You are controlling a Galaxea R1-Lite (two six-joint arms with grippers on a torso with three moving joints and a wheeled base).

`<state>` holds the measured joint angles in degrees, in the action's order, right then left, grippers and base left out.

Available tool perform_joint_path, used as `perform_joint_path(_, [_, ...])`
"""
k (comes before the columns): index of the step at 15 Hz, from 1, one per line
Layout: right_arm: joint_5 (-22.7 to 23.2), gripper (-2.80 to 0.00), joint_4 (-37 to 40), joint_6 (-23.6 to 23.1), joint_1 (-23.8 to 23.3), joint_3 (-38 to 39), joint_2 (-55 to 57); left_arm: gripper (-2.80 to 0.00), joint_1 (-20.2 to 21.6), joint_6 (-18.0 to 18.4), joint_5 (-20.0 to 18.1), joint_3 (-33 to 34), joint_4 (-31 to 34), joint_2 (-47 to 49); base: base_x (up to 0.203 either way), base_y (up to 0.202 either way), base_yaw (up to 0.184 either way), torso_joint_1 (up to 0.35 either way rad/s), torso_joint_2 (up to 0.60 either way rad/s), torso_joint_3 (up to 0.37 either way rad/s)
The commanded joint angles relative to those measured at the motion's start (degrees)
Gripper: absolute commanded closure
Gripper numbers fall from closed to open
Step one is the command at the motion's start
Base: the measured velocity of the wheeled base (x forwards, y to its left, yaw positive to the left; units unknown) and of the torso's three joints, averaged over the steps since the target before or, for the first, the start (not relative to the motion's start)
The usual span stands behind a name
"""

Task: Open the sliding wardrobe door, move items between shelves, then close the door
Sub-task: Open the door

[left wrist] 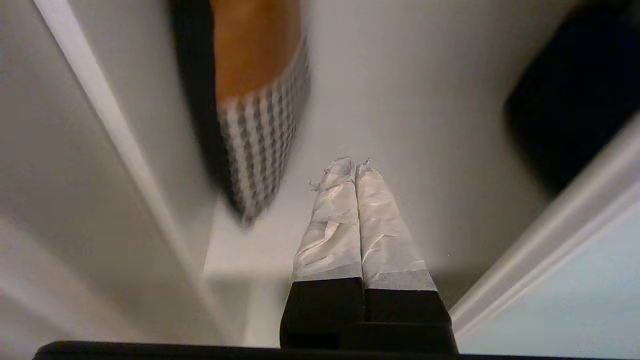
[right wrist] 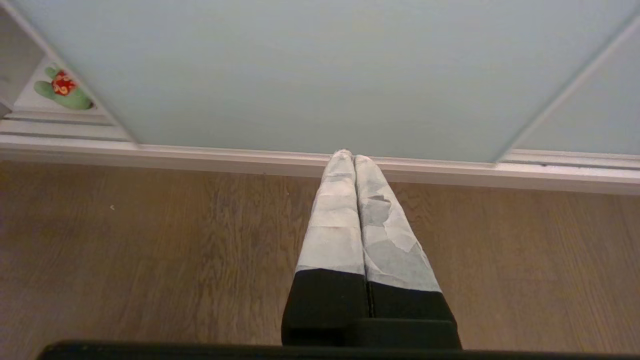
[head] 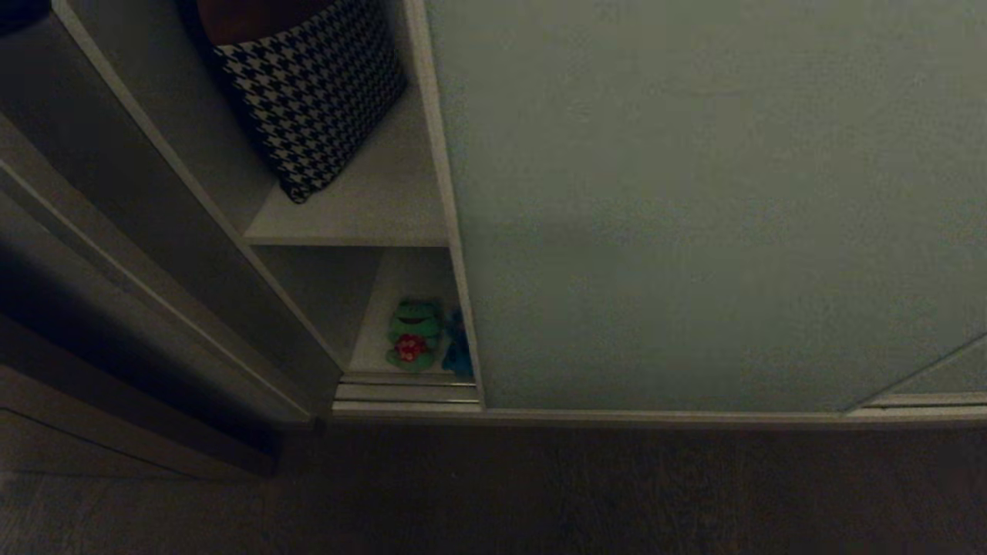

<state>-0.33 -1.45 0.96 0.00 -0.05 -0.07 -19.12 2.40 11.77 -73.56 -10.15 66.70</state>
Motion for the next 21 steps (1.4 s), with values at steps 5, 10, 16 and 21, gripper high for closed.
perform_joint_path(5, [-0.1,0.00,0.0,0.0,0.0,0.0,0.1,0.00,11.1,-2.8,0.0,8.4,6.5,-1.9,0.000,0.000,0.000,0.000,0.00,0.000])
perform_joint_path(10, [0.0,0.00,0.0,0.0,-0.1,0.0,0.1,0.00,15.5,-3.4,-3.6,26.3,7.8,-14.0,0.000,0.000,0.000,0.000,0.00,0.000])
perform_joint_path(16, [0.0,0.00,0.0,0.0,0.0,0.0,0.1,0.00,18.4,-2.5,-10.3,47.8,14.4,-38.0,0.000,0.000,0.000,0.000,0.00,0.000])
perform_joint_path(21, [-0.1,0.00,0.0,0.0,-0.1,0.0,0.1,0.00,25.3,0.6,-16.4,68.8,11.1,-50.4,0.000,0.000,0.000,0.000,0.00,0.000])
